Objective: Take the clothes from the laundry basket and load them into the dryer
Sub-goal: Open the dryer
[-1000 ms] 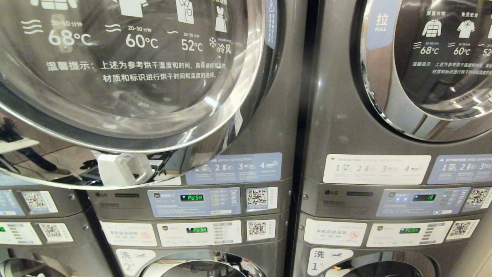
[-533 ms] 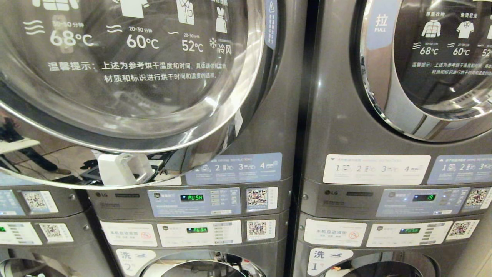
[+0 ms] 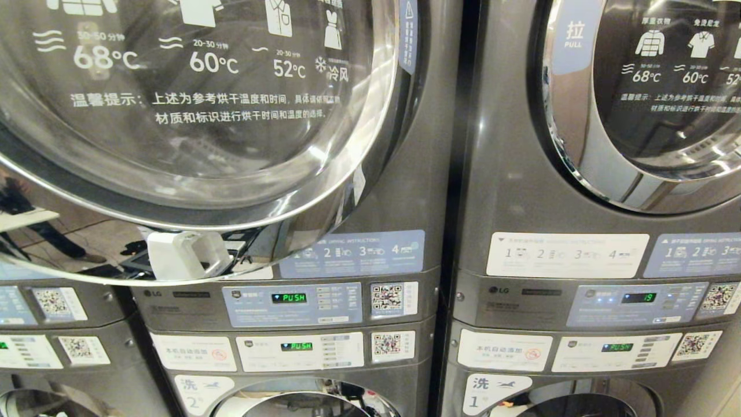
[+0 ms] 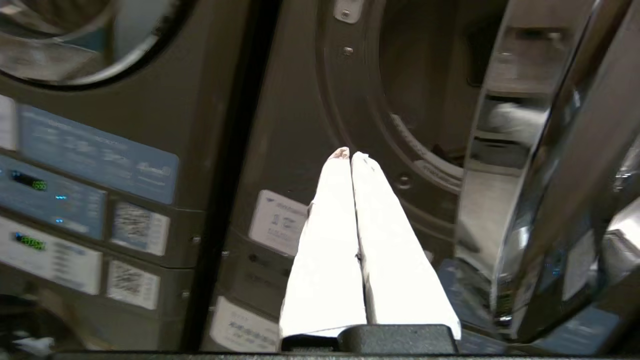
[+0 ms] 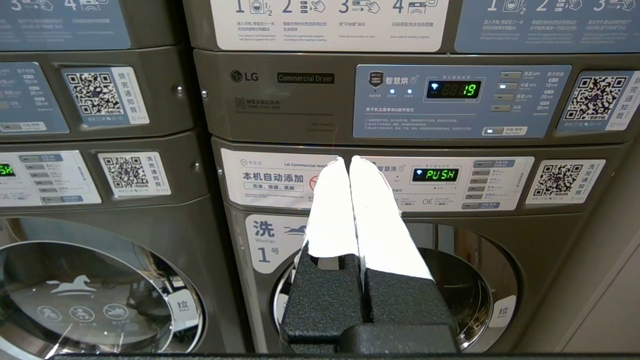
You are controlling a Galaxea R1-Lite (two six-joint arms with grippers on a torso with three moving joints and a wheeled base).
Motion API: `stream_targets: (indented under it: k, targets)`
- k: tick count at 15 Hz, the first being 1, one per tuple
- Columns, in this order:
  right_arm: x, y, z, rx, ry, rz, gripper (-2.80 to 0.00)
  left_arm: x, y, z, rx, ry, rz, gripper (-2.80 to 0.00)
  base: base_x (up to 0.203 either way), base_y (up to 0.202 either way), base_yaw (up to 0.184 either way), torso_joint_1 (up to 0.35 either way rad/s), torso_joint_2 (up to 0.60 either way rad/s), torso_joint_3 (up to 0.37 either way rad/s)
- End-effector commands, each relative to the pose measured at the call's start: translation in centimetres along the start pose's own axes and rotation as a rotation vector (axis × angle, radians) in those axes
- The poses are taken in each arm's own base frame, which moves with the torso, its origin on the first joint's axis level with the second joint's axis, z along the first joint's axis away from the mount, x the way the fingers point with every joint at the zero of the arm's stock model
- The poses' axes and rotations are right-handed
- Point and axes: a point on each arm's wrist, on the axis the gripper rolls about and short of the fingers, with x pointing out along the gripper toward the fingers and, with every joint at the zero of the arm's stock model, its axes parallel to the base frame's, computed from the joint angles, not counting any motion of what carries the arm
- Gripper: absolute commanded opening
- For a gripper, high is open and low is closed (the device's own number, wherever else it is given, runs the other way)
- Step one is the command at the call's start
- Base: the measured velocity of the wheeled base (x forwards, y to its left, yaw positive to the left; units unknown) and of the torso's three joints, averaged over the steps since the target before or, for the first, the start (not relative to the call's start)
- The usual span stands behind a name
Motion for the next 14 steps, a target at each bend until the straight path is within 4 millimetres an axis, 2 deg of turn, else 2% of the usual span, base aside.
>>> stream_targets:
  k: [1, 2, 4, 14]
  targets:
    - [0.0, 0.0, 0.0, 0.0, 0.0, 0.0, -2.8, 2.0, -0.7, -0.9, -0.021, 0.074, -0.066, -2.8, 0.0, 0.0, 0.0, 0.0, 0.0, 0.0]
    - [0.0, 0.0, 0.0, 0.001, 0.0, 0.0, -2.8, 1.1, -0.5, -1.0, -0.065, 0.064, -0.13, -2.8, 0.0, 0.0, 0.0, 0.0, 0.0, 0.0]
    - [0.0, 0.0, 0.0, 0.001, 0.002, 0.0, -2.8, 0.7, -0.5, -1.2, -0.126, 0.079, -0.184, -2.8, 0.0, 0.0, 0.0, 0.0, 0.0, 0.0]
    - [0.0, 0.0, 0.0, 0.0, -0.001, 0.0, -2.8, 4.1, -1.4, -2.0, -0.117, 0.115, -0.178, -2.8, 0.0, 0.0, 0.0, 0.0, 0.0, 0.0]
